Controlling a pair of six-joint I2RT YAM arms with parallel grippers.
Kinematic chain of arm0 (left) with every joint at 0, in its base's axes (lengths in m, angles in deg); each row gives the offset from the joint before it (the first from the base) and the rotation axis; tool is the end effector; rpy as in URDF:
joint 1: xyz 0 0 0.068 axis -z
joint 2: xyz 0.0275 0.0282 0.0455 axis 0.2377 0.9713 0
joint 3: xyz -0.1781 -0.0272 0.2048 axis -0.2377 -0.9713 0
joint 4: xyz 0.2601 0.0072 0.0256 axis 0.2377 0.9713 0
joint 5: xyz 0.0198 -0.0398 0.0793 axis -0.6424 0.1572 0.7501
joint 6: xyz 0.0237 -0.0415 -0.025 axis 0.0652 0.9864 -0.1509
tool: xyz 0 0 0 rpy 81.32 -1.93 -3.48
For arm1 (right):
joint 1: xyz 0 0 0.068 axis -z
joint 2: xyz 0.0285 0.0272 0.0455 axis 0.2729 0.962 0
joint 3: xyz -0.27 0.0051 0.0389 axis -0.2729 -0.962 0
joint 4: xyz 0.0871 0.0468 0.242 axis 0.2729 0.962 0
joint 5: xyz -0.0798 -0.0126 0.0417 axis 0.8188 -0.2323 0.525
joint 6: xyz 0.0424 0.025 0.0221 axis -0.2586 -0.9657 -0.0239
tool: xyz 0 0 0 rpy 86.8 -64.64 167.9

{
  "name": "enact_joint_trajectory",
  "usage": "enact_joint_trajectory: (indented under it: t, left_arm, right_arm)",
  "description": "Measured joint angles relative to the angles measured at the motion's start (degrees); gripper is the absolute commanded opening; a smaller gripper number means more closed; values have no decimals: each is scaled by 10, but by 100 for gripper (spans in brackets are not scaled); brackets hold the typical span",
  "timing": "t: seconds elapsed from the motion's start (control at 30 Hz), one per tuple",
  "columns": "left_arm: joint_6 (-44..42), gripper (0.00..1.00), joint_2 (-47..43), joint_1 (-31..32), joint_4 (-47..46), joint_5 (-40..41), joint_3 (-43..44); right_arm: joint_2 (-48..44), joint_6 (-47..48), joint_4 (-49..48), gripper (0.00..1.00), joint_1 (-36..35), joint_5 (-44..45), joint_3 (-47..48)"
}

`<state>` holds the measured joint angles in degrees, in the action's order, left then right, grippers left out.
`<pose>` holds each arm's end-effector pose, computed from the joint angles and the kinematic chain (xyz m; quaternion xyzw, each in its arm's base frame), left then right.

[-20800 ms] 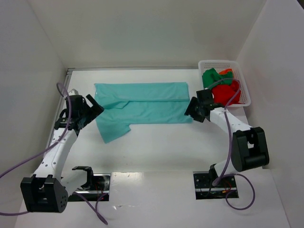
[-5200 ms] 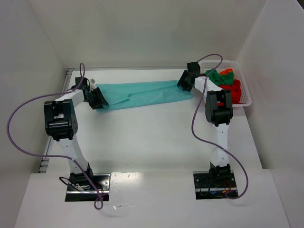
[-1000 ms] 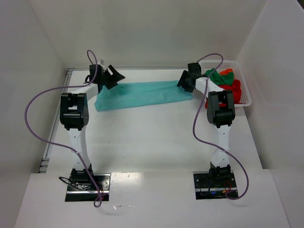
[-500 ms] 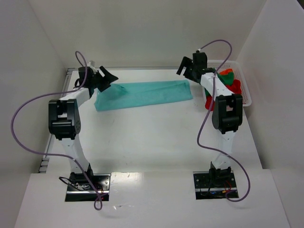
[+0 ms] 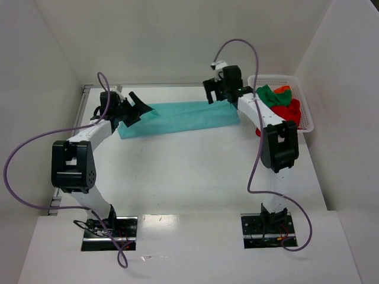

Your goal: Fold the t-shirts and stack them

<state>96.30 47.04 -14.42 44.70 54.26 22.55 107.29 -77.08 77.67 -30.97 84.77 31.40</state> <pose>0.3900 -0.0091 0.2444 -0.2327 0.8131 -0.3462 0.4060 0.4625 0.1275 0.2835 -0.1795 0.8552 0.0638 0.4820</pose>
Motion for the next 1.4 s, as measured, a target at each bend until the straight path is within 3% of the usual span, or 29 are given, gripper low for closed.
enact_joint_trajectory:
  t: [0.23, 0.67, 1.03, 1.4]
  left_arm:
    - [-2, 96, 0, 0, 35, 18, -6]
    - [20, 99, -13, 0, 57, 82, -29]
    - [22, 99, -13, -5, 62, 89, -27]
    - [22, 99, -42, -39, 71, 89, -28]
  right_arm:
    - [65, 123, 2, 99, -92, 49, 24]
    - [156, 212, 39, 99, -82, 79, 38]
    - [164, 252, 45, 99, -95, 64, 44]
    - [132, 263, 25, 99, -189, 72, -13]
